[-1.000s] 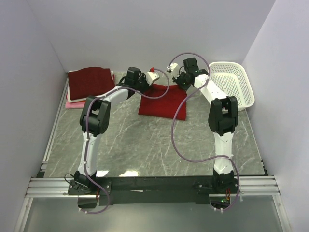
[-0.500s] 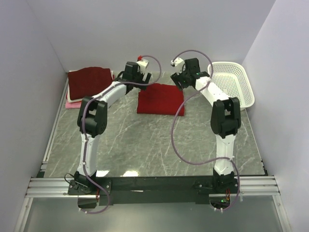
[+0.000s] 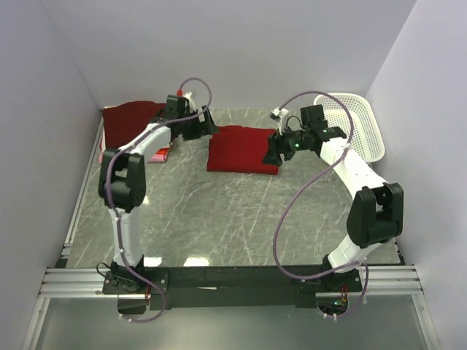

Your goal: Fold and stack the t-shirts

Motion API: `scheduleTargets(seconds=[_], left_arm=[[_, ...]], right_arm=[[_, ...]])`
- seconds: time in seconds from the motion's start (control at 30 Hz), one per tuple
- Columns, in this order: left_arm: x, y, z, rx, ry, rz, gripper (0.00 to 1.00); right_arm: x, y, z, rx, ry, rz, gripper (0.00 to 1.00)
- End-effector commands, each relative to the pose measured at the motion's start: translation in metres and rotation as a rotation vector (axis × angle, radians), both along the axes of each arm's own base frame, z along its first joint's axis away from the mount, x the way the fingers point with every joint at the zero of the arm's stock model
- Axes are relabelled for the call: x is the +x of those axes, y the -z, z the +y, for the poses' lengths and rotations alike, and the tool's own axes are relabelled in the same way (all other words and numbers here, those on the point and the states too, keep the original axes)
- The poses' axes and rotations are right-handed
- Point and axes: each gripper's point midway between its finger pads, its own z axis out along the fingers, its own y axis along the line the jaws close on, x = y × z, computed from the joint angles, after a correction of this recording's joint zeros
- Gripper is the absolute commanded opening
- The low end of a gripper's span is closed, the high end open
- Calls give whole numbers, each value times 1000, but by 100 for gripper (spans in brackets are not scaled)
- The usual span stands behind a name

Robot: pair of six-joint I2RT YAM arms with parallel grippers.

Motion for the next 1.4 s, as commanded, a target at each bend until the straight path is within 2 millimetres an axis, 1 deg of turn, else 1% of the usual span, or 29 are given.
scheduleTargets(seconds=[0.0,0.03,0.07,0.1,0.13,0.17,0.27,0.3,0.33,0.37,0.43,0.47,0.53,0.57,0.6,0.77,0.87,0.9,0.93,0.97,1.03,1.07,1.13,1.17,1.2,1.23,1.3,1.33,1.37], left_arm=[[-6,44,-21,-71,5,189,95],[-3,53,-17,-43,-24,215,95],[6,48,-18,-44,-33,203,94],[9,66,-18,-29,-47,238,93],[11,72,-14,-10,-67,254,93],[15,82,-15,0,-70,275,93],[20,100,-17,10,-81,325,89],[19,104,-19,6,-76,339,87],[23,102,-21,3,-75,336,86],[19,116,-21,16,-75,375,84],[20,120,-22,32,-76,378,82],[19,132,-20,55,-86,397,82],[19,135,-23,56,-84,404,77],[17,142,-24,61,-87,419,77],[16,145,-25,61,-82,428,73],[5,157,-44,51,-28,457,63],[-5,165,-53,52,0,478,51],[-6,166,-53,45,2,480,41],[-11,170,-55,36,11,489,35],[-11,169,-55,30,8,486,24],[-15,168,-58,7,23,491,6],[-12,160,-59,3,35,464,0],[-10,149,-60,-3,50,428,0],[-2,129,-59,10,61,360,0],[1,119,-54,35,56,329,0],[10,94,-50,60,44,263,0],[21,73,-28,182,-2,172,0],[24,48,-19,231,-13,101,0],[29,37,-4,295,-64,58,0]], right_arm=[[-15,-14,4,92,-32,-2,70],[-13,-12,-1,93,-21,1,70],[-13,-11,-3,95,-19,13,70],[-13,-12,-4,106,-22,18,70],[-12,-11,-6,113,-20,23,70],[-12,-11,-9,116,-17,24,69],[-14,-11,-9,122,-21,23,69],[-14,-13,-9,123,-23,19,69],[-14,-14,-10,124,-24,17,69],[-14,-16,-10,127,-25,12,69],[-15,-20,-10,135,-26,3,69],[-16,-22,-11,140,-22,3,69],[-17,-26,-12,150,-25,-3,69],[-16,-26,-14,151,-22,-7,69],[-16,-27,-15,154,-20,-11,69],[-17,-30,-18,166,-19,-6,69],[-17,-31,-20,169,-17,-11,69],[-17,-33,-20,172,-20,-14,69],[-17,-33,-21,173,-18,-15,69],[-17,-33,-21,175,-18,-11,69],[-18,-33,-23,179,-15,-6,69],[-17,-34,-24,177,-16,-10,69],[-17,-34,-26,180,-13,-8,69],[-17,-34,-27,182,-10,-7,68],[-18,-35,-28,186,-12,-6,68],[-18,-37,-29,186,-7,-13,68],[-18,-39,-31,189,-2,-22,68],[-18,-39,-31,188,-2,-23,68],[-18,-39,-31,188,-3,-25,68]])
